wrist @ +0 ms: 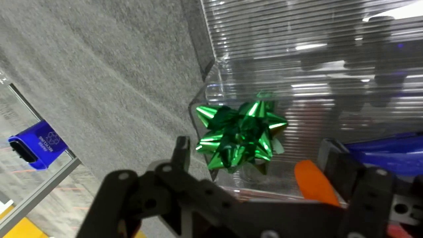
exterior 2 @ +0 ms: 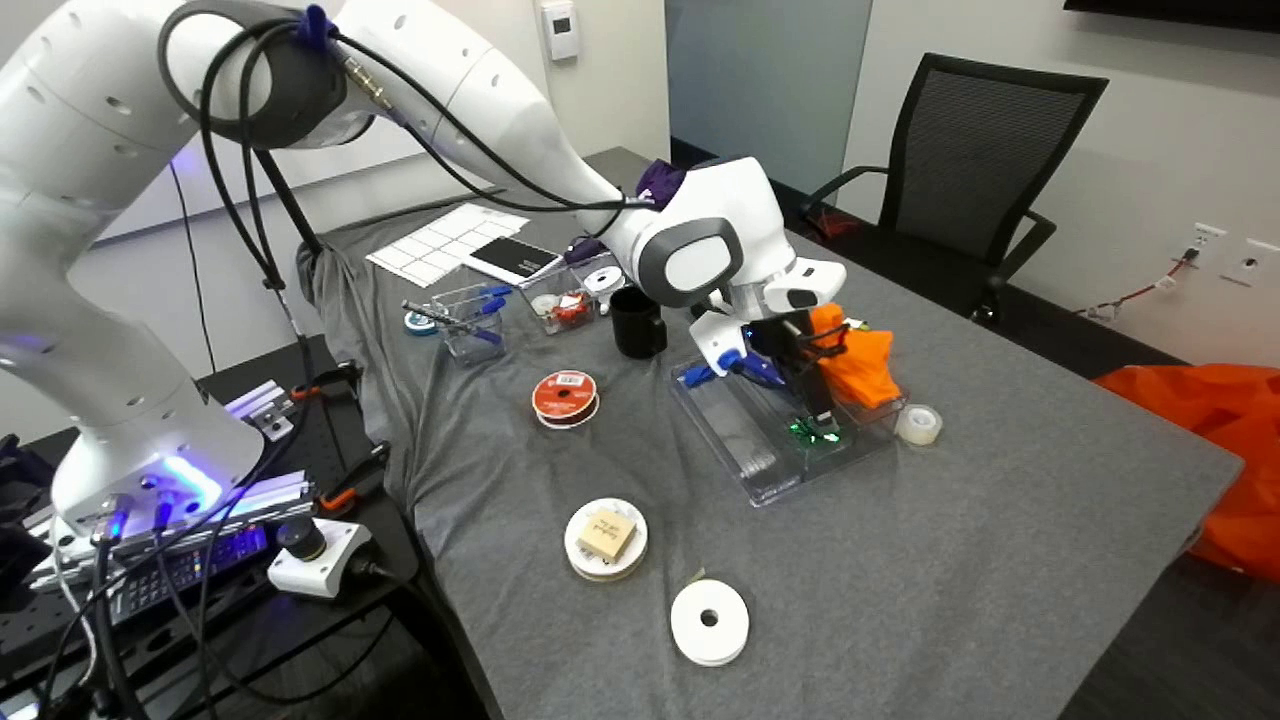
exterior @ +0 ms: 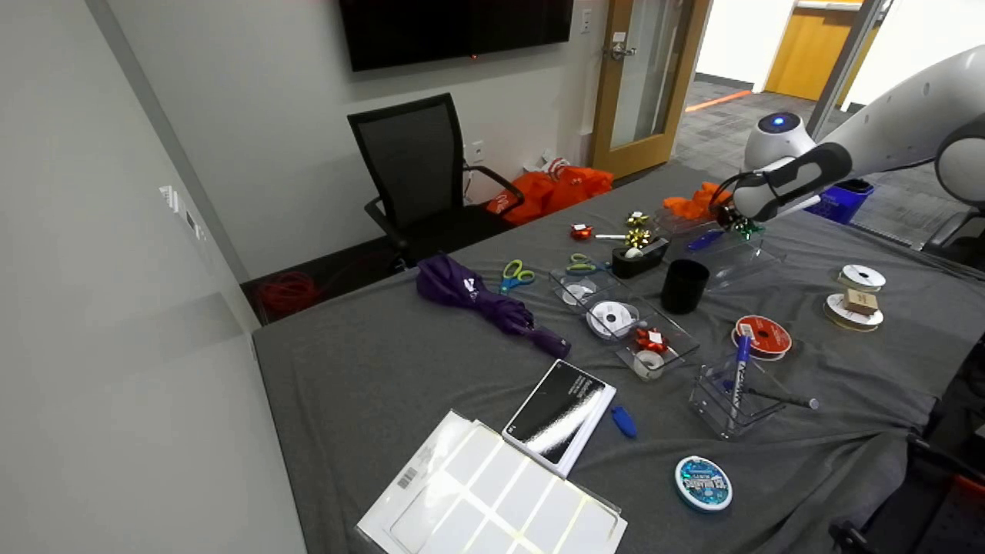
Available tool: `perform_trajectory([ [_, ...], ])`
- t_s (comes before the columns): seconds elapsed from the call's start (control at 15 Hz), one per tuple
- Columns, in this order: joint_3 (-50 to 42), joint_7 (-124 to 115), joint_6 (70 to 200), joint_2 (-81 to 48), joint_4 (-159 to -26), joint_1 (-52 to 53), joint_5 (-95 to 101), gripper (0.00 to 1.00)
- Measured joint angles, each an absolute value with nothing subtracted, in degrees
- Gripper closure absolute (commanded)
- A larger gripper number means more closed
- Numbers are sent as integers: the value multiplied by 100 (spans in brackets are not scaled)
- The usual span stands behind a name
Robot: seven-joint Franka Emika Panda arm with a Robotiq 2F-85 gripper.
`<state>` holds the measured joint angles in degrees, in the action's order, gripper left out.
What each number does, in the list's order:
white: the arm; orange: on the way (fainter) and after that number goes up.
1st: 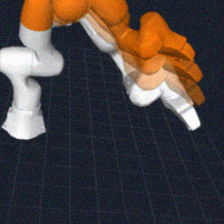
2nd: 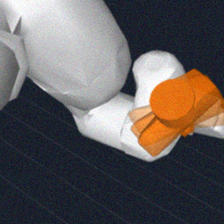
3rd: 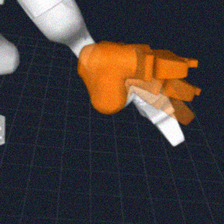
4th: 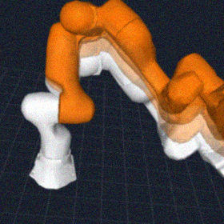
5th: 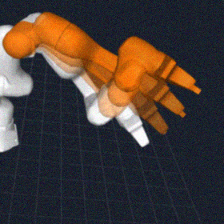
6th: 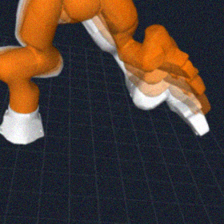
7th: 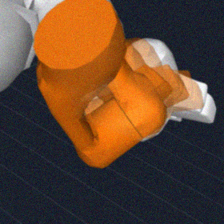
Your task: Move the green ribbon to the large container on the left.
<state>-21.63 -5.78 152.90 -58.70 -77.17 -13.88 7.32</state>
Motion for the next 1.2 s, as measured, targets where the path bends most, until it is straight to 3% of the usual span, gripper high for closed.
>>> perform_trajectory([
  [0.07,-2192,-602,15289,-5915,-7665,-1384,751,25],
  [0.13,-2213,-621,15289,-5949,-7627,-1382,767,26],
  [0.8,-2347,-759,15287,-6222,-7310,-1354,861,97],
  [0.93,-2372,-767,15289,-6223,-7305,-1327,861,99],
  [1.2,-2361,-708,15296,-6103,-7315,-1325,842,93],
])
